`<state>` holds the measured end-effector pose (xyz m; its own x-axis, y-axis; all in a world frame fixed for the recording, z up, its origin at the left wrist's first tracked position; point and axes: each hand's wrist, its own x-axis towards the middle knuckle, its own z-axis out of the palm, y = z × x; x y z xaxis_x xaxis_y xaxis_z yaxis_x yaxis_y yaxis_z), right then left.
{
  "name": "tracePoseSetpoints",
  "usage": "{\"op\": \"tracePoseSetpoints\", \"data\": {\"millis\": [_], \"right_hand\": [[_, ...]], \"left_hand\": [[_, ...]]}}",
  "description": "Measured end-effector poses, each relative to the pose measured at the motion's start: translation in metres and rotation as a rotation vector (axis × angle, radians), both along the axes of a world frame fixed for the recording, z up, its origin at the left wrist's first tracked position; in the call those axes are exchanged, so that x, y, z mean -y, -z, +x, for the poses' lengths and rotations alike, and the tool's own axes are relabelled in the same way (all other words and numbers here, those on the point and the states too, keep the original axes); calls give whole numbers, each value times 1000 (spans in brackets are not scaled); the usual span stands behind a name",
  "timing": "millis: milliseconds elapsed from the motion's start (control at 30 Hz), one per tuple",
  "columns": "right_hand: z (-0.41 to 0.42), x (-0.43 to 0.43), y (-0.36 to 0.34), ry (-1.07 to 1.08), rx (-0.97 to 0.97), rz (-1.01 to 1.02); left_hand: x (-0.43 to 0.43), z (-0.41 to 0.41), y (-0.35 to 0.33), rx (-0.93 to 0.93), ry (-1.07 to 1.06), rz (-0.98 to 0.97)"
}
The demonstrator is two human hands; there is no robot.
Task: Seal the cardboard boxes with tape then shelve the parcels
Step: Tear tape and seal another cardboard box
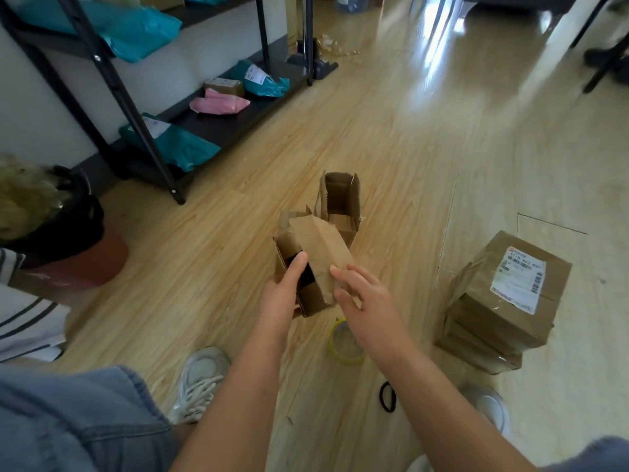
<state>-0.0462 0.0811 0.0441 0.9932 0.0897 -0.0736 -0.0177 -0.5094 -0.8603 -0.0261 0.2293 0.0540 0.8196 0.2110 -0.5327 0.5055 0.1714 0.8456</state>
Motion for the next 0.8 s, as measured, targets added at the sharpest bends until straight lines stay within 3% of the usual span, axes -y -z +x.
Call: {"op": "tracePoseSetpoints", "data": {"millis": [133,300,467,667,800], "right_hand": [[0,-1,2,10,38,-38],[3,-2,0,128,-85,188],[10,6,-9,228,-133,219],[16,27,-3,100,-426,347],[11,29,7,116,-397,336]], "left_hand": [[0,-1,3,-32,-12,45],[-8,-1,6,-59,-58,65],[-12,-3,4,-1,1,29],[-17,-4,3,40,145,-37],[-19,-2,5,54,222,2]]}}
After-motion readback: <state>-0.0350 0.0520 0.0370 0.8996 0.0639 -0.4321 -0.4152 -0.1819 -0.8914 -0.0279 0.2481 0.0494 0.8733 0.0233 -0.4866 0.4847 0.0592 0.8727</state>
